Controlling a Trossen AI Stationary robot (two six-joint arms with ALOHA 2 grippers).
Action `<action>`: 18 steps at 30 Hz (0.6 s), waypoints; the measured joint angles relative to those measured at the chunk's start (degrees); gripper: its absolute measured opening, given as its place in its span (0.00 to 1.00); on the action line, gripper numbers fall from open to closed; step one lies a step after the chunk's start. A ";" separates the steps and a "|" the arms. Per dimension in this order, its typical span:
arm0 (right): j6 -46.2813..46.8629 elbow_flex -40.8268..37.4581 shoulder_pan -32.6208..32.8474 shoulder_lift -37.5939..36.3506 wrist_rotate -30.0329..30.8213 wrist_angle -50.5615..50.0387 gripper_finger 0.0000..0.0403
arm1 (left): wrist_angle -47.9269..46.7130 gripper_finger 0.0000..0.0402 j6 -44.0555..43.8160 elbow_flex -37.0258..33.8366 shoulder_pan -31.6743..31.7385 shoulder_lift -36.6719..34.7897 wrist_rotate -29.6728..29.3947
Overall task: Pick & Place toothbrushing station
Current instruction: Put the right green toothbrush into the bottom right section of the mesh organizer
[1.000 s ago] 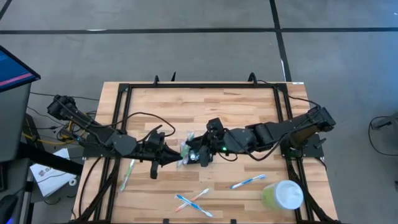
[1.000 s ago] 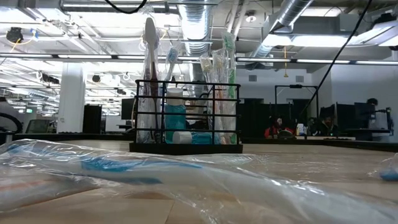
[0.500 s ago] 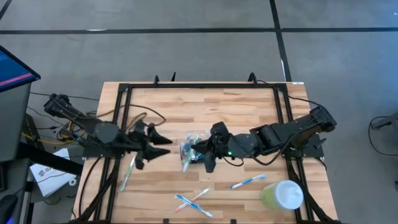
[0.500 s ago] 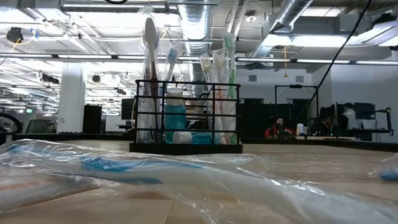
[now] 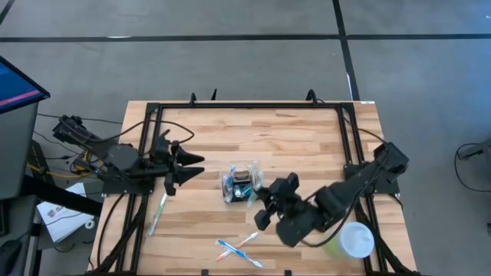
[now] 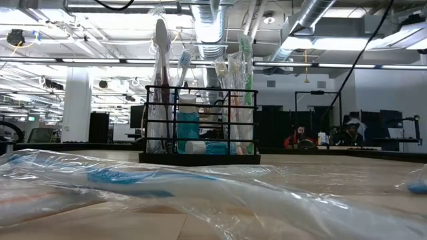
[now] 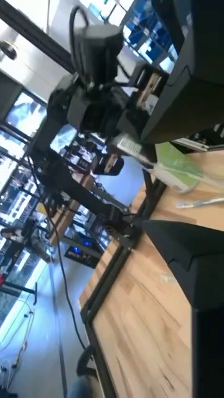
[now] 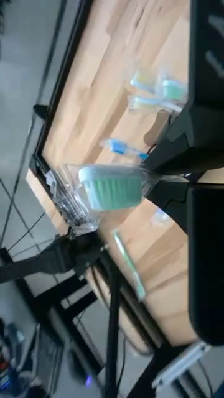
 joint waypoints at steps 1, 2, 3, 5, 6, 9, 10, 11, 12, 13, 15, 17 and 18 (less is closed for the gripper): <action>0.59 0.01 0.12 0.86 0.62 -0.45 0.00 | -0.06 0.51 -0.23 0.00 0.00 0.39 -0.02; 1.60 0.06 0.08 1.89 1.05 -0.82 0.00 | 0.01 0.51 -0.77 0.00 0.00 0.77 -0.03; 2.39 0.12 -0.13 2.97 1.24 -1.10 0.00 | 0.07 0.50 -1.39 0.00 0.00 1.08 -0.10; 3.70 -0.01 -0.72 4.98 1.40 -2.99 0.00 | 0.07 0.50 -2.03 0.00 -0.02 1.78 -0.11; 4.83 -0.03 -1.02 5.74 1.39 -4.40 0.00 | 0.08 0.50 -2.70 0.00 -0.02 2.13 0.02; 8.34 0.03 -1.73 6.57 1.33 -8.91 0.00 | 0.02 0.50 -3.80 0.00 -0.02 2.75 0.75; 9.33 0.02 -1.76 6.57 1.34 -10.58 0.00 | 0.25 0.50 -4.44 0.00 -0.02 3.04 0.84; 10.38 0.05 -1.75 6.75 1.39 -11.64 0.00 | 0.22 0.50 -4.62 0.00 -0.02 3.23 1.12; 11.13 0.12 -1.69 6.93 1.54 -12.42 0.00 | -0.14 0.50 -4.60 -0.02 -0.02 3.31 1.19; 11.67 0.09 -1.67 6.96 2.00 -13.72 0.00 | -0.17 0.50 -4.82 -0.02 -0.02 3.37 1.27; 12.90 -0.06 -1.58 6.52 2.76 -16.42 0.00 | 0.25 0.50 -5.06 0.00 -0.02 3.50 1.26; 13.93 0.19 -2.03 6.15 3.82 -17.54 0.00 | 0.08 0.50 -5.06 0.00 -0.02 3.63 1.37; 14.34 0.17 -2.19 6.18 4.30 -18.42 0.00 | 0.02 0.50 -5.06 0.00 -0.02 3.64 1.41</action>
